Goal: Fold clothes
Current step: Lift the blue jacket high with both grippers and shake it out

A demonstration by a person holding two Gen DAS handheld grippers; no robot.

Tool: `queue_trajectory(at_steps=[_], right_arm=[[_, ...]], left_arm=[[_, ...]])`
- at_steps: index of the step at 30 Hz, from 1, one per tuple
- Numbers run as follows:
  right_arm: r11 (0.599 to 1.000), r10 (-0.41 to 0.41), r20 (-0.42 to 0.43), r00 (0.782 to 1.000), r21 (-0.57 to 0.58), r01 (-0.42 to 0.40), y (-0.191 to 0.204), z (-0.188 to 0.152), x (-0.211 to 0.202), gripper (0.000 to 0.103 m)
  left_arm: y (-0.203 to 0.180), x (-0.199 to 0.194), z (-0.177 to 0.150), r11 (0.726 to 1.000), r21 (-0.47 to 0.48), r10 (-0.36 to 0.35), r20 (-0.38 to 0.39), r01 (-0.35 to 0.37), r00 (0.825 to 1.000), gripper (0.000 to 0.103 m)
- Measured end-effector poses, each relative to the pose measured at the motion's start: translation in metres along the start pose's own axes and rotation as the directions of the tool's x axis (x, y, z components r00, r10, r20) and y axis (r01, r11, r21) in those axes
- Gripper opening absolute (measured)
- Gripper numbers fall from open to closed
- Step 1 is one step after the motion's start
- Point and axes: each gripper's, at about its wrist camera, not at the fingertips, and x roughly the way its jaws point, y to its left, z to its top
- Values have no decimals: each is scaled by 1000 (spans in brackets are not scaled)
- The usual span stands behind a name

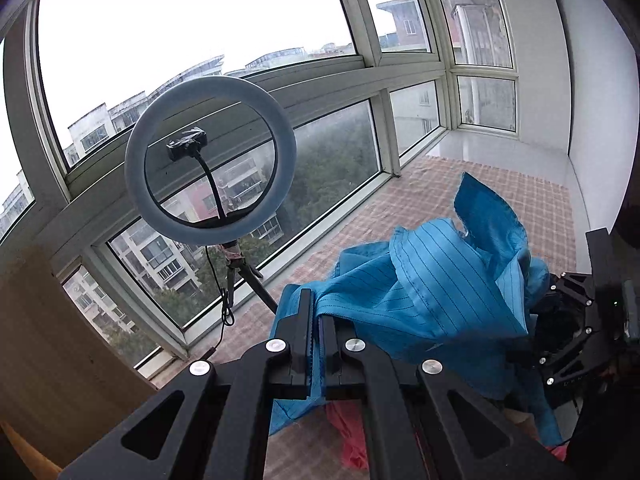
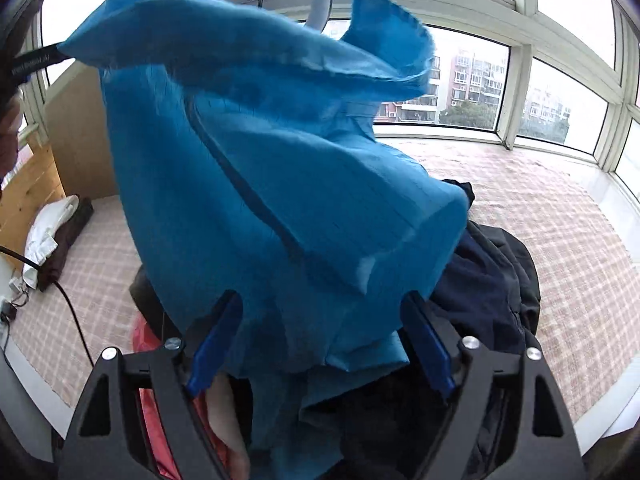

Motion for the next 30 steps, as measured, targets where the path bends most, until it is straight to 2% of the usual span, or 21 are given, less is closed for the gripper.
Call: queue_trajectory(at_steps=[1,2,3,5,6,8,10,12,14,17,21,26,30], right_arm=[[1000,18,9,1000,-15,-18,3,2,8,80],[1000,22,0,1000,-22,-22,4,5,17,67],[999,31,-11,999,-22,-32,4,9,25,5],[995,96,-44,994,41,-94,-7,22,31,2],[992,101,-5,995,78,-100,-16,30,23,2],[994,46,93,995,95,-55,-32,52,-6,2],[995,-5,185,983,96,-13,-45,76,-41,2],[994,-50,262,964,106,22,-57,102,-74,2],[993,-84,329,941,102,53,-64,129,-107,1],[991,-131,429,894,75,110,-59,171,-161,1],[990,-123,563,817,13,140,-31,214,-238,1],[982,-59,682,729,-91,164,39,252,-316,1],[973,6,733,680,-162,166,100,263,-363,1]], left_arm=[[1,1,1,1000,-3,2,-3,-2,1000,1],[1,2,3,1000,-6,4,-7,-4,1000,1],[2,2,5,1000,-3,13,-5,-13,1000,1],[3,-1,14,999,8,43,12,-43,999,1],[6,-4,21,998,9,61,25,-61,998,1],[14,-12,39,997,-7,72,55,-72,996,1],[24,-23,60,996,-29,87,86,-85,993,1],[32,-37,83,994,-40,103,117,-99,988,1],[33,-58,108,990,-11,143,158,-143,977,1],[41,-107,140,976,4,211,244,-218,947,1],[67,-181,164,960,-38,272,335,-276,902,1],[100,-270,150,917,-68,386,399,-393,832,1],[133,-338,124,889,-129,450,419,-439,789,1]])
